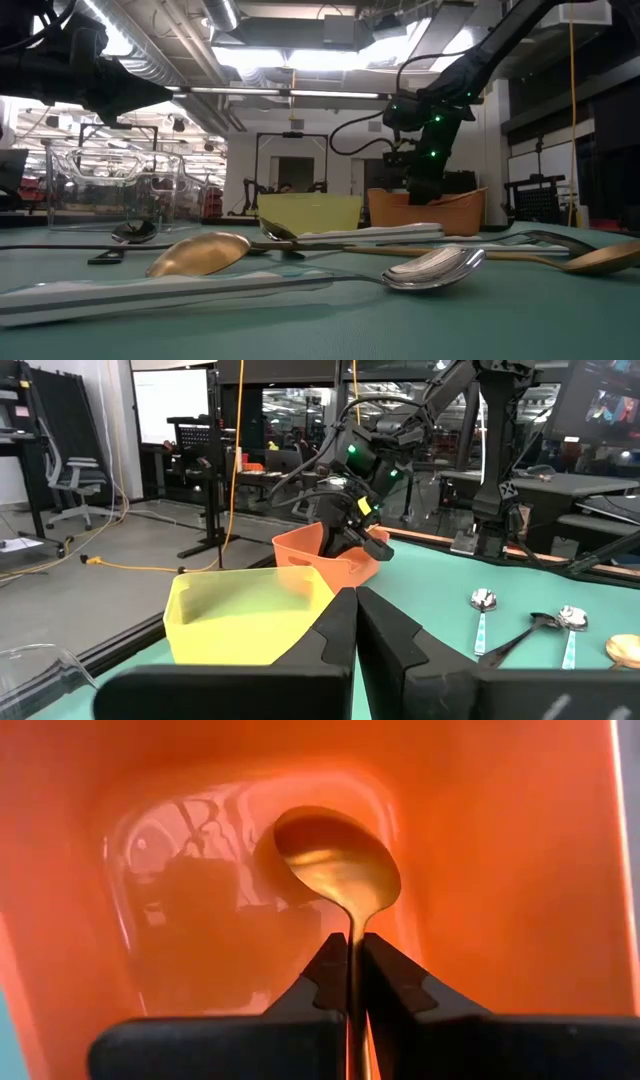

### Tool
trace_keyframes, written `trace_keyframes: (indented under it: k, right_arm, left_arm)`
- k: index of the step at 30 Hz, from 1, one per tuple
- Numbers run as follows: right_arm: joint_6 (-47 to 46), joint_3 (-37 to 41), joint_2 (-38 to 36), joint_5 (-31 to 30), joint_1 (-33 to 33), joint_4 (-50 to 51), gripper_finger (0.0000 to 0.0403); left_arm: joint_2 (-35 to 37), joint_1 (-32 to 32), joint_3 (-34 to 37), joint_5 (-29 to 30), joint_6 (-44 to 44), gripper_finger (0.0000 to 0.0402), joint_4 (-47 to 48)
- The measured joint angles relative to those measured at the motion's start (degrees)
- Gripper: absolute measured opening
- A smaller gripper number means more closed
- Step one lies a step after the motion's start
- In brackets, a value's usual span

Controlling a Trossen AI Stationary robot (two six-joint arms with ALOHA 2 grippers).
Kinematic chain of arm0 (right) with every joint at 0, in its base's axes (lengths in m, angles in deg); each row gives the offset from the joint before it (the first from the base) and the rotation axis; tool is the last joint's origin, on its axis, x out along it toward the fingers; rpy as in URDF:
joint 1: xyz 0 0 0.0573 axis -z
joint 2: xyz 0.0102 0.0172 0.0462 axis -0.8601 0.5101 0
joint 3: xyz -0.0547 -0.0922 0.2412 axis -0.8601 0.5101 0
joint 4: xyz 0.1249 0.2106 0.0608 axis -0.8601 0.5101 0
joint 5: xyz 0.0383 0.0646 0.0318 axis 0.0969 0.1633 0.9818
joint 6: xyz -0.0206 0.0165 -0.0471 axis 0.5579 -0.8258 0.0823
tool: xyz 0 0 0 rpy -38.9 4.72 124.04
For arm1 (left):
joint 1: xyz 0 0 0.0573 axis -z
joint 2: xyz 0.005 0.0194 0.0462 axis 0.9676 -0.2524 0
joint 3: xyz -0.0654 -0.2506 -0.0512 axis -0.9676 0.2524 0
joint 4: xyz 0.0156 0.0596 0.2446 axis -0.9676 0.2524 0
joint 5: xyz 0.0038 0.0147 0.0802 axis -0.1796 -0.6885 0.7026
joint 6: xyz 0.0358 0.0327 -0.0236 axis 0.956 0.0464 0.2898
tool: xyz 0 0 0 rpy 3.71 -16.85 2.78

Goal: Sort silverware by color (type)
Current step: Put the gold spoon into the orange bin

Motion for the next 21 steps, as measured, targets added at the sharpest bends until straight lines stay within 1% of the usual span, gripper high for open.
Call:
trace_keyframes:
  k: [21]
  right_arm:
    - [0.01,0.02,0.0,2.87,0.0,-0.2,0.0021]
  left_arm:
    - [0.0,0.0,0.0,0.01,-0.01,0.0004,0.02]
